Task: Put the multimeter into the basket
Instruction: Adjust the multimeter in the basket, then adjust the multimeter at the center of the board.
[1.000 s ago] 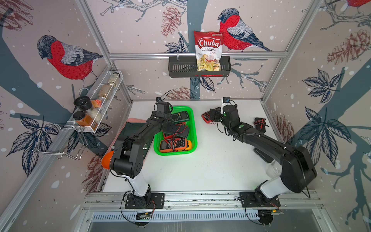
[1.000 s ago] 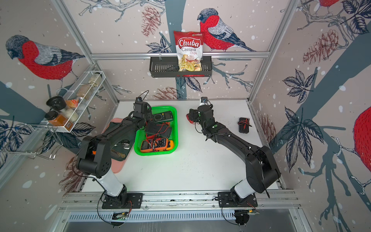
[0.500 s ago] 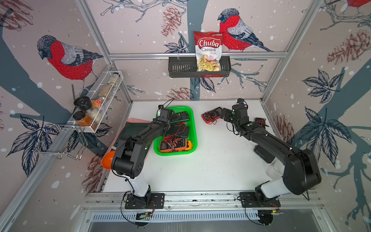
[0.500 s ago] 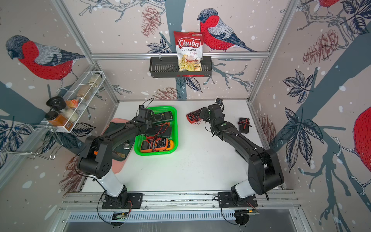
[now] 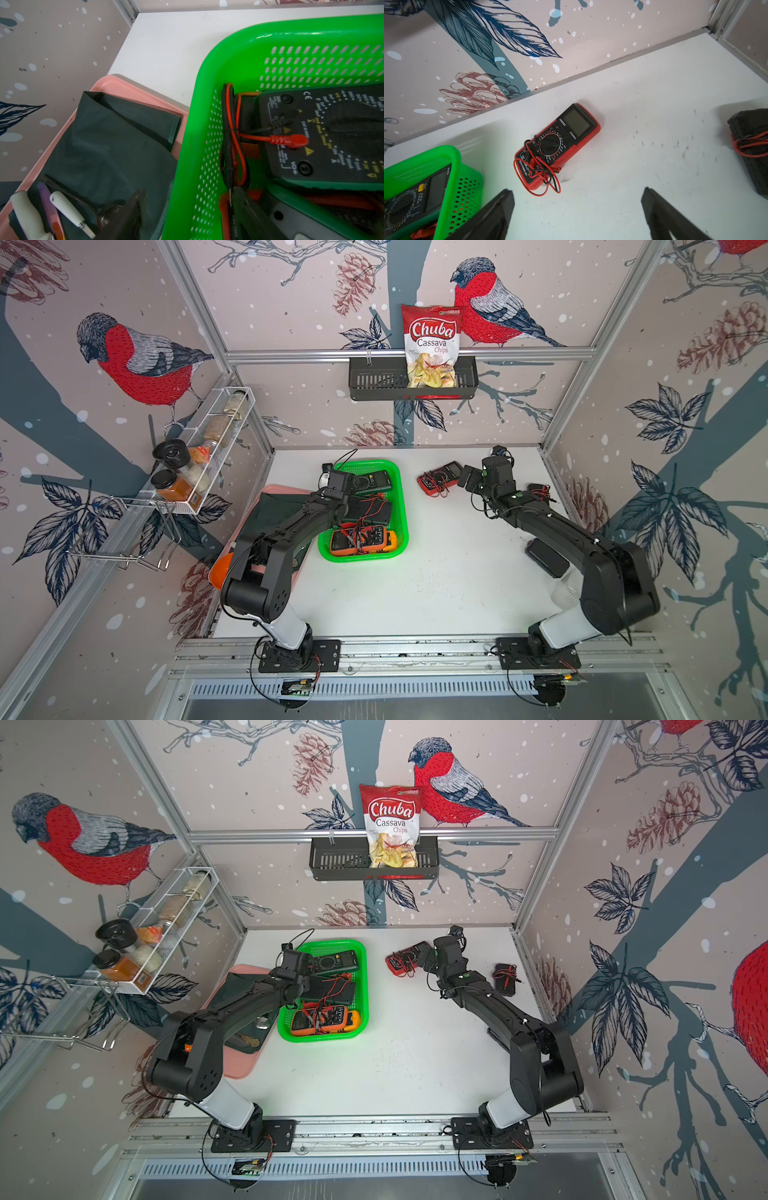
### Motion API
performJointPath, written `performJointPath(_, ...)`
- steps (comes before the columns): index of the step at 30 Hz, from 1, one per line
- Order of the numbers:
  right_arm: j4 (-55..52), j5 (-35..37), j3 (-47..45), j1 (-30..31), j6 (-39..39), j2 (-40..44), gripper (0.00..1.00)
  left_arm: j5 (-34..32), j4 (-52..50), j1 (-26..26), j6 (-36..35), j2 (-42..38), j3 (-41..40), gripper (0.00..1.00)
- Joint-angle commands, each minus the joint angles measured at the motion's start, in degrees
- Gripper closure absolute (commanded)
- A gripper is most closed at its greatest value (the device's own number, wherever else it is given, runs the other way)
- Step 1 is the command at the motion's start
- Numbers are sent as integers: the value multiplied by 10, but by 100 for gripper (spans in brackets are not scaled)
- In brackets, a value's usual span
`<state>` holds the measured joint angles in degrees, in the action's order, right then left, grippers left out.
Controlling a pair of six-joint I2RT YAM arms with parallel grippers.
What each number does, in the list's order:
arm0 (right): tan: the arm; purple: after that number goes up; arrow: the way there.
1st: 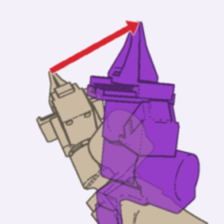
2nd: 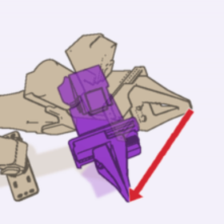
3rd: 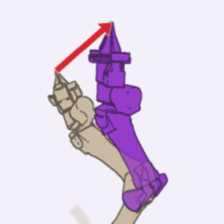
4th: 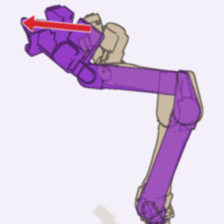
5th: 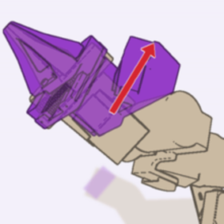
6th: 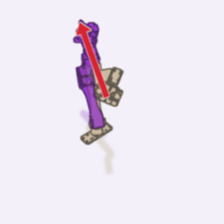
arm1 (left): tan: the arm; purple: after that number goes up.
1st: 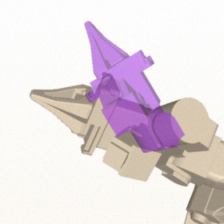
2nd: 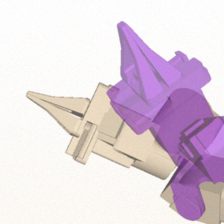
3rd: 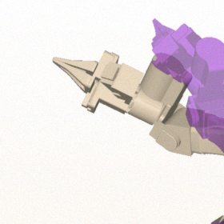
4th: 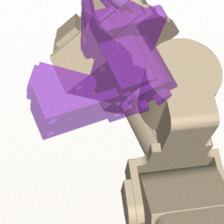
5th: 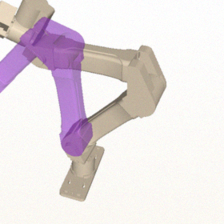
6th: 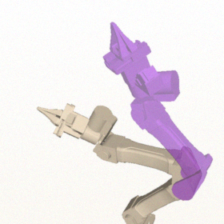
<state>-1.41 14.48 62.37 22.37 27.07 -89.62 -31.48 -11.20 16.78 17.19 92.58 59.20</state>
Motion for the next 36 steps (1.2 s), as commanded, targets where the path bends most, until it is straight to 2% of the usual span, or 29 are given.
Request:
performJointPath(1,14,-28,31,-17,-17,-38,0,2,8,1,12,-27,-5,29)
performJointPath(8,7,-144,174,-74,-54,-194,1,42,50,0,23,-113,-40,13)
performJointPath(12,-7,-177,284,-79,-88,-297,11,73,79,1,24,-153,-66,2)
performJointPath(16,-11,-224,379,-80,-100,-377,31,85,112,0,18,-188,-94,2)
performJointPath(18,-8,-242,411,-79,-106,-403,35,87,121,1,15,-200,-105,2)
performJointPath(27,-18,-288,517,-69,-117,-494,35,82,141,0,7,-236,-136,2)
performJointPath(31,-62,-287,587,-63,-118,-543,35,77,156,0,7,-245,-151,2)
performJointPath(36,-92,-277,628,-60,-117,-573,35,74,157,0,6,-248,-157,2)
